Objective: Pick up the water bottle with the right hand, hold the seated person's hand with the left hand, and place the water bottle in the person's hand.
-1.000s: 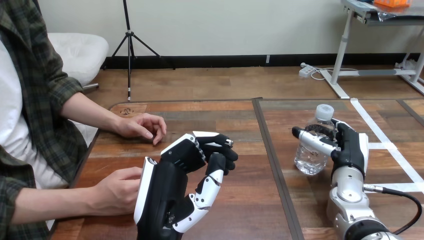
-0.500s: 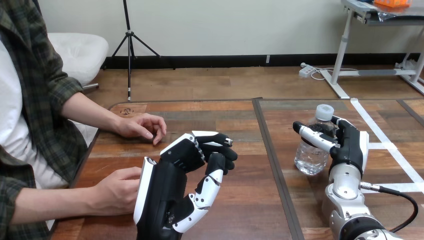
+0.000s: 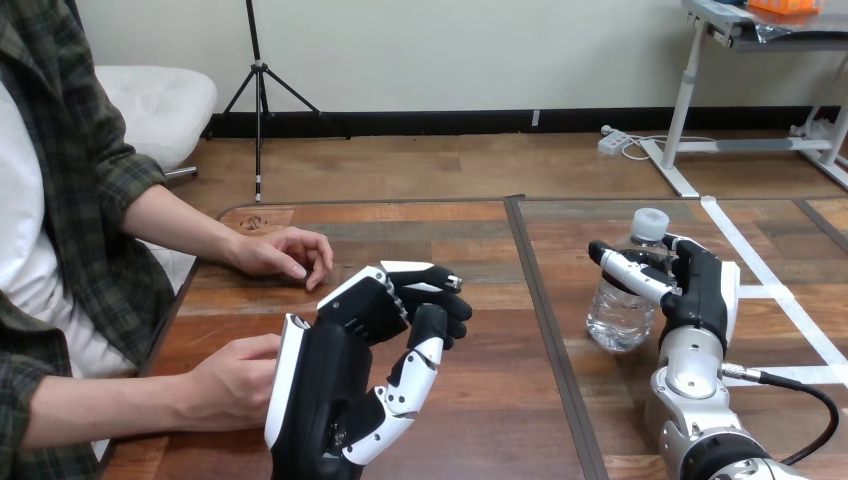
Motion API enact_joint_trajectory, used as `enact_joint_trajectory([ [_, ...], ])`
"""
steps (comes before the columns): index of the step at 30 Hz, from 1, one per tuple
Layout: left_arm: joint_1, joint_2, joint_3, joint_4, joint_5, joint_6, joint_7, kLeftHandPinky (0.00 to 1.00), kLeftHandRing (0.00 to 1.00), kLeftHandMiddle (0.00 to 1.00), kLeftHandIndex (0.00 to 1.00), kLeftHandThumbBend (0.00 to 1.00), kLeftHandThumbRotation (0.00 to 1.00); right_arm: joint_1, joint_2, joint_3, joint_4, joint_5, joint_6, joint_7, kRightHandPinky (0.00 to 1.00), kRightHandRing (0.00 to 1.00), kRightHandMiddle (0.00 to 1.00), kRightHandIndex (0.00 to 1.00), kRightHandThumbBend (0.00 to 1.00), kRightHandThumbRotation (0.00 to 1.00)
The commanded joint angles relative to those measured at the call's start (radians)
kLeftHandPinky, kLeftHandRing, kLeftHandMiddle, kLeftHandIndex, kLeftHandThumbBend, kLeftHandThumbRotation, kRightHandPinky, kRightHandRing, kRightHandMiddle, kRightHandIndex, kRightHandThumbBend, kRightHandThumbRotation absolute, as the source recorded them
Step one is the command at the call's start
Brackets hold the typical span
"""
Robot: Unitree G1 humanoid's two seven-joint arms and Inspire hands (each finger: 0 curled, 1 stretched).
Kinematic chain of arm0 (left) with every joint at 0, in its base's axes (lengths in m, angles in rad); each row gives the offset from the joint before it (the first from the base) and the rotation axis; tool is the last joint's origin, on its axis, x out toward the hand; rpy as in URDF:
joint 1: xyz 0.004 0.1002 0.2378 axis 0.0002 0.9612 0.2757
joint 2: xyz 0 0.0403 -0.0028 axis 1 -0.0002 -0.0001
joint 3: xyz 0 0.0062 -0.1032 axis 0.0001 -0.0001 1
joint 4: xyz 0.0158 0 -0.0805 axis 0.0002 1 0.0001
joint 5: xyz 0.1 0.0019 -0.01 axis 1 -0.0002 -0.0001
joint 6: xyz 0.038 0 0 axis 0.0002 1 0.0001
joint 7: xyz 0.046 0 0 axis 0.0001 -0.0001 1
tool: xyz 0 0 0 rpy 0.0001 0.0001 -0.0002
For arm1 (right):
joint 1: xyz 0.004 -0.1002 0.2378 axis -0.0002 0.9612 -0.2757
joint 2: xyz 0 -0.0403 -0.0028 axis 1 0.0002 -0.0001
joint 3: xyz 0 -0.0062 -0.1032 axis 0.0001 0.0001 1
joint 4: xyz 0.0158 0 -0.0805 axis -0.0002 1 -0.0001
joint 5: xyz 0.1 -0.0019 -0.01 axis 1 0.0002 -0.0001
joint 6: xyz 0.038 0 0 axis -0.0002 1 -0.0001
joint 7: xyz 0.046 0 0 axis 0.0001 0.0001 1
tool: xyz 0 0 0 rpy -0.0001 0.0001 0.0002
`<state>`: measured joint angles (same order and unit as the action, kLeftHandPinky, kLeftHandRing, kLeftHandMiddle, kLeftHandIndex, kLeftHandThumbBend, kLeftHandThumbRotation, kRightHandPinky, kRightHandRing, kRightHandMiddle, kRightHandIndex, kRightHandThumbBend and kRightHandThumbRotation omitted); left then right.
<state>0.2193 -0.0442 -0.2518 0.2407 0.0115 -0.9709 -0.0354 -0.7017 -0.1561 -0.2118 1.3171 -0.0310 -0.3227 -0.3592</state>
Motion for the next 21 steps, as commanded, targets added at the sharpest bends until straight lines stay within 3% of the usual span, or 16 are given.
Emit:
enact_joint_trajectory([
  [1, 0.001, -0.020, 0.001, -0.001, -0.010, -0.019, -0.005, 0.37, 0.46, 0.52, 0.56, 0.22, 0.25, -0.083, -0.005, 0.009, -0.003, -0.016, -0.027, -0.011, 0.55, 0.49, 0.49, 0.53, 0.74, 0.00],
  [21, -0.001, -0.024, 0.003, 0.001, -0.007, -0.021, -0.002, 0.37, 0.45, 0.51, 0.55, 0.21, 0.24, -0.075, -0.015, 0.020, -0.004, -0.043, -0.027, -0.021, 0.49, 0.49, 0.52, 0.54, 0.76, 0.00],
])
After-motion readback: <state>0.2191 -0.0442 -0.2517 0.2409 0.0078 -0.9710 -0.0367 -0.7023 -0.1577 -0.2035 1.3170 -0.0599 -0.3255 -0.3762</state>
